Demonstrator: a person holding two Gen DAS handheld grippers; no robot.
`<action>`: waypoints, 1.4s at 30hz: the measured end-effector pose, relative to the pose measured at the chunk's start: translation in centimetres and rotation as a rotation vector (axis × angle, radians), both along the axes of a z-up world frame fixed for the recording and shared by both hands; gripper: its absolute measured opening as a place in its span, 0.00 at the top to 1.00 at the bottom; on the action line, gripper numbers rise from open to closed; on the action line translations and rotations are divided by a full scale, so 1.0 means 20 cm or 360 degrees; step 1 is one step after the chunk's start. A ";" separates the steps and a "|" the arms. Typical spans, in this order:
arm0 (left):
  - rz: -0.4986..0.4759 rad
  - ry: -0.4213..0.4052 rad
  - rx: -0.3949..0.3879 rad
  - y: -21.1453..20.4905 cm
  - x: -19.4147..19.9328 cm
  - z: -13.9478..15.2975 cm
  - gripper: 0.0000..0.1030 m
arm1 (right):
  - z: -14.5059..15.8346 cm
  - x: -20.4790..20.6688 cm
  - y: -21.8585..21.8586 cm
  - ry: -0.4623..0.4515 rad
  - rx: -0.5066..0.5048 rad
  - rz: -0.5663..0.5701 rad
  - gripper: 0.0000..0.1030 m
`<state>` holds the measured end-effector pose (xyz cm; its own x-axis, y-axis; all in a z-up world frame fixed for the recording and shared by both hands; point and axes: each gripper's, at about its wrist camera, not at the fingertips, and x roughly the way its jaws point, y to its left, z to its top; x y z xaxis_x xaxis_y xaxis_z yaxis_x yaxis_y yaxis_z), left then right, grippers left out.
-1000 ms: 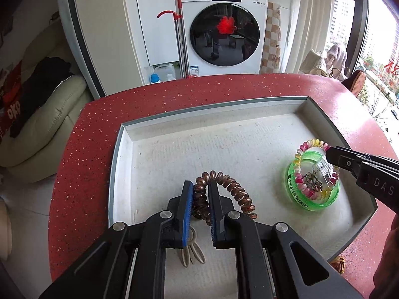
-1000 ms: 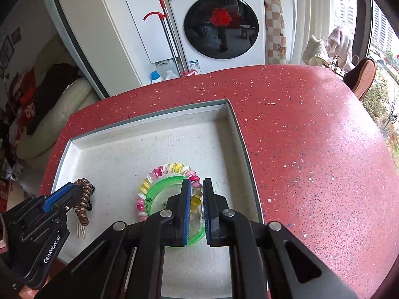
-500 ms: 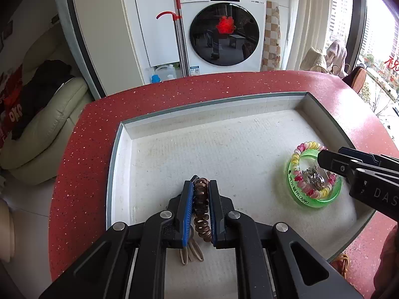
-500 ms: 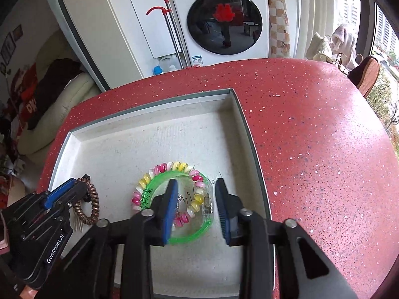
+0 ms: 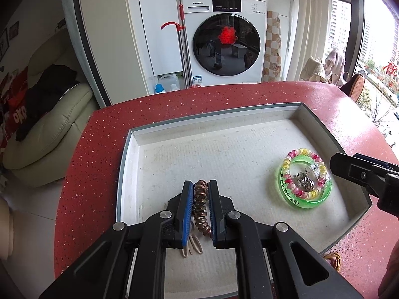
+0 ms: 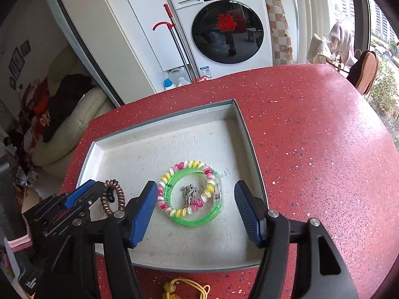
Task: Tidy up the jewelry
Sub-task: 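Carry both items into the tray, right gripper releasing the bracelet onto the bangle, then open the left gripper to drop the brown coil hair tie into the tray, then move both grippers back over the remaining jewelry on the table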
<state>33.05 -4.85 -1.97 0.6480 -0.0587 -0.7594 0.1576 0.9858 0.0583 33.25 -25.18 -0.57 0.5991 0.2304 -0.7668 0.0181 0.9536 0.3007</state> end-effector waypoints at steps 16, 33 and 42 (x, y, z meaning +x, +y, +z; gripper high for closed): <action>0.0076 -0.0079 -0.0012 0.04 -0.06 0.06 0.00 | 0.07 -0.10 0.00 -0.0046 0.0052 0.0014 0.33; 0.0041 -0.0115 -0.0063 0.11 -0.24 0.13 0.00 | 0.13 -0.26 -0.01 -0.0140 0.0120 -0.0007 0.00; -0.0001 -0.0113 -0.0113 0.13 -0.41 0.18 0.00 | 0.20 -0.40 0.02 -0.0221 0.0114 0.0038 0.00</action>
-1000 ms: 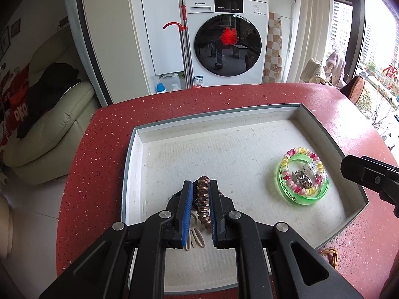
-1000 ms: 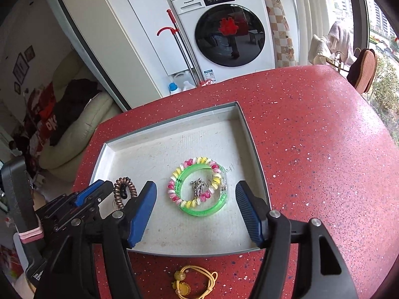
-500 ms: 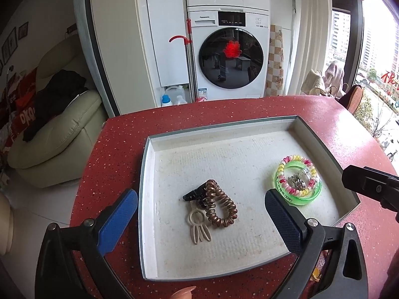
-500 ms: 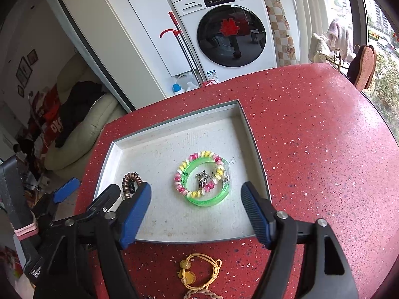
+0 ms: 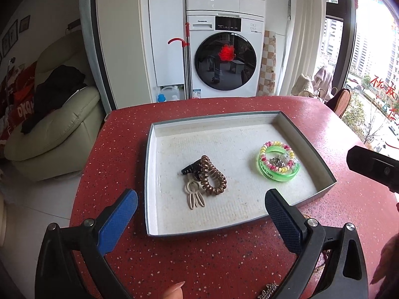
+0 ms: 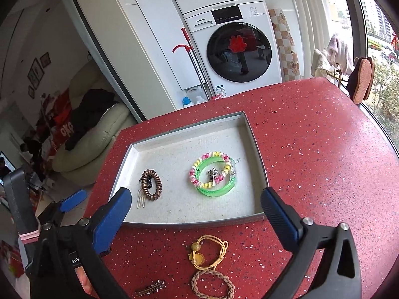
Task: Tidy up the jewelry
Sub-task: 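Move both grippers back over the remaining jewelry on the table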
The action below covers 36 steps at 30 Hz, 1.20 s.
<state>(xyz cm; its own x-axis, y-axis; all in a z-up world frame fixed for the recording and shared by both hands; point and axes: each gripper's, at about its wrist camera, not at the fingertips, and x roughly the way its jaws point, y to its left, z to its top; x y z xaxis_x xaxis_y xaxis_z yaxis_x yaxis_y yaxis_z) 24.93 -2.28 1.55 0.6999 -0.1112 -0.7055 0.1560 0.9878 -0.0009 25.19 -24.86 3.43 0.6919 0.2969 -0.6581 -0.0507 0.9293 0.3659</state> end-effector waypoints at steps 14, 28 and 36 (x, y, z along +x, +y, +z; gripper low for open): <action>-0.0101 0.0101 0.0084 0.02 -0.31 -0.14 0.00 | -0.05 -0.23 -0.06 0.0099 -0.0008 0.0007 0.00; -0.0170 0.0213 0.0062 0.08 -0.45 -0.27 0.00 | -0.30 -0.43 -0.08 0.0332 -0.0139 0.0047 0.00; -0.0312 0.0247 0.0124 0.02 -0.50 -0.35 0.00 | -0.37 -0.46 -0.05 0.0395 -0.0246 0.0027 0.00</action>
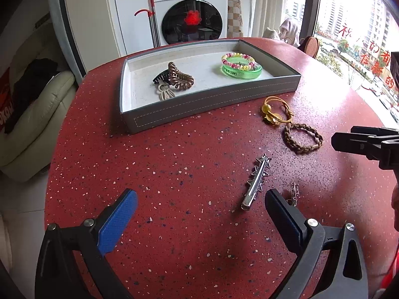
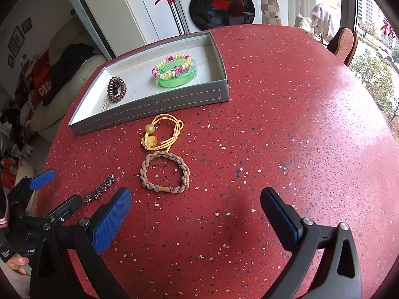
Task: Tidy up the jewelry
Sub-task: 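Move both grippers back over the remaining jewelry on the table, then grasp the silver spiked barrette with the left gripper while the right grasps the braided brown bracelet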
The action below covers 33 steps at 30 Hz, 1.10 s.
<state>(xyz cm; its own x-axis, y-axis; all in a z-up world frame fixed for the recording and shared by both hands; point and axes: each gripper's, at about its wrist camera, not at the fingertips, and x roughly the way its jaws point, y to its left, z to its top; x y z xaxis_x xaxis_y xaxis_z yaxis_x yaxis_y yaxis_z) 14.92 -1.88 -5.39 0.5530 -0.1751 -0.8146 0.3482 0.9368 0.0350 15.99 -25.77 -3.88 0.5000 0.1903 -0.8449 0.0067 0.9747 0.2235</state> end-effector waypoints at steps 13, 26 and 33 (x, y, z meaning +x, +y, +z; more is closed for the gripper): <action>-0.0024 -0.0008 0.0042 -0.05 0.06 -0.01 0.00 | -0.05 0.08 0.03 0.0040 -0.0140 -0.0034 0.03; -0.0102 -0.0004 0.0085 -0.14 0.04 -0.03 0.06 | -0.09 0.11 0.12 0.0020 -0.0284 0.0065 0.15; -0.0173 0.0026 0.0042 -0.17 0.02 -0.01 0.36 | -0.06 0.10 0.16 0.0004 -0.0354 0.0128 0.53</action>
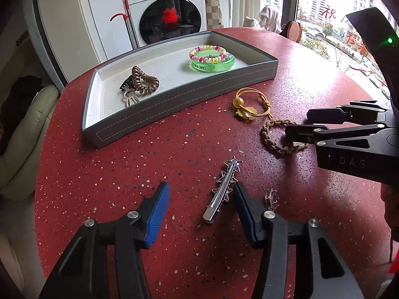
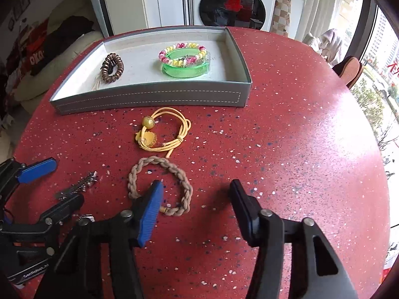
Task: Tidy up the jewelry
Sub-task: 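Grasp the silver spiked barrette with the left gripper while the right grasps the braided brown bracelet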
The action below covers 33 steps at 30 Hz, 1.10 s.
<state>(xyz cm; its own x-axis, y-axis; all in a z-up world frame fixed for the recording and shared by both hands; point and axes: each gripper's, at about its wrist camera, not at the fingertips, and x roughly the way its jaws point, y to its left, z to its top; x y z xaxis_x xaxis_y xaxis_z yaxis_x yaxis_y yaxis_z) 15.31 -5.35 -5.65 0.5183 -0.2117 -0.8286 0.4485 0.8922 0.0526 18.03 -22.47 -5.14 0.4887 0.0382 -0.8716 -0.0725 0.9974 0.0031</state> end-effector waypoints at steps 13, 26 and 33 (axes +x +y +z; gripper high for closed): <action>0.0003 -0.0006 -0.0024 -0.01 -0.01 0.02 0.70 | 0.02 -0.02 0.02 0.0001 0.0083 0.0034 0.92; 0.0058 -0.0009 -0.0087 0.04 0.00 0.05 0.70 | 0.11 -0.03 -0.06 -0.0059 0.0187 -0.0007 0.93; 0.0140 -0.0014 -0.0191 0.13 0.02 0.10 0.82 | 0.15 -0.02 -0.10 -0.0081 0.0261 -0.0029 0.93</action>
